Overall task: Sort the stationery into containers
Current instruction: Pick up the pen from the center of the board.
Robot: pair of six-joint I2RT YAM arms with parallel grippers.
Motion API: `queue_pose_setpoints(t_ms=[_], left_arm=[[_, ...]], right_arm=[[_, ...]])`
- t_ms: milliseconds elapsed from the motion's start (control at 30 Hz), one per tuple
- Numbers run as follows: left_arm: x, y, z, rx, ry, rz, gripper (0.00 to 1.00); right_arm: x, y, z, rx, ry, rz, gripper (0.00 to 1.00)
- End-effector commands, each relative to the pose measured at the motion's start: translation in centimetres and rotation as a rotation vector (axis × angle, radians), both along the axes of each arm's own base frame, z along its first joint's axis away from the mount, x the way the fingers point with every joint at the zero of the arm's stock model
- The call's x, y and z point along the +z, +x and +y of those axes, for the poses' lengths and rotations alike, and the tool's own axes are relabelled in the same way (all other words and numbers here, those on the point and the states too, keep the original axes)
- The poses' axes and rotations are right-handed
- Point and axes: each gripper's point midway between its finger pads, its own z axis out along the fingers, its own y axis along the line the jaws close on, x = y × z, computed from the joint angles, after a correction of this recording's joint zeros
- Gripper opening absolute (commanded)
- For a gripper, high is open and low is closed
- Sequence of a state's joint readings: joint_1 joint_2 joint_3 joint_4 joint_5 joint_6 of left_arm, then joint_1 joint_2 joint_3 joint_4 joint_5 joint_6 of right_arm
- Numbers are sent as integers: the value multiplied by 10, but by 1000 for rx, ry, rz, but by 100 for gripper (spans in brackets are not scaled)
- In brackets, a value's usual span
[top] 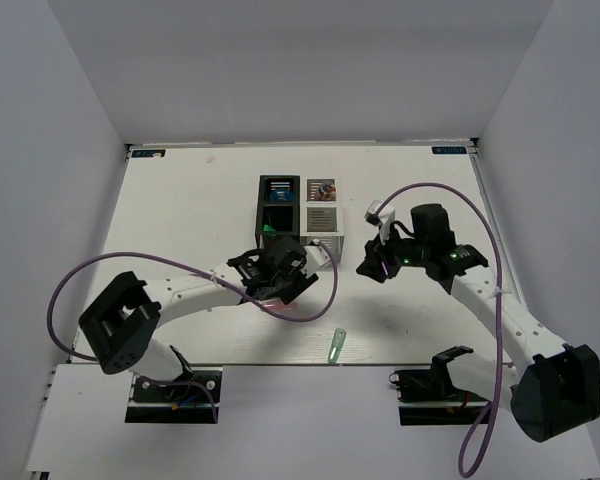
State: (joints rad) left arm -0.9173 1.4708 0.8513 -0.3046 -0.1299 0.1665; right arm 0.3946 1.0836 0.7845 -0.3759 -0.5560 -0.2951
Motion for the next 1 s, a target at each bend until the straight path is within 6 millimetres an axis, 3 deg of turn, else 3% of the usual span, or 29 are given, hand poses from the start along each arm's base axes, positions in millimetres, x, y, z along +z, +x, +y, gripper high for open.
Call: queue_pose_setpoints(t_ms=[0,467,767,967], left_arm=[[9,11,-12,-27,-21,-23,60],[-26,21,4,31,25,44,67],[-53,4,8,26,42,142,64],[-58,-6,4,24,12,245,52]], right_arm=[[12,3,-1,-10,46,-32,50],[14,5,-13,-47,90,-4,52],[19,7,-17,-65,115,-1,52],[22,7,-19,-70,128,1,52]])
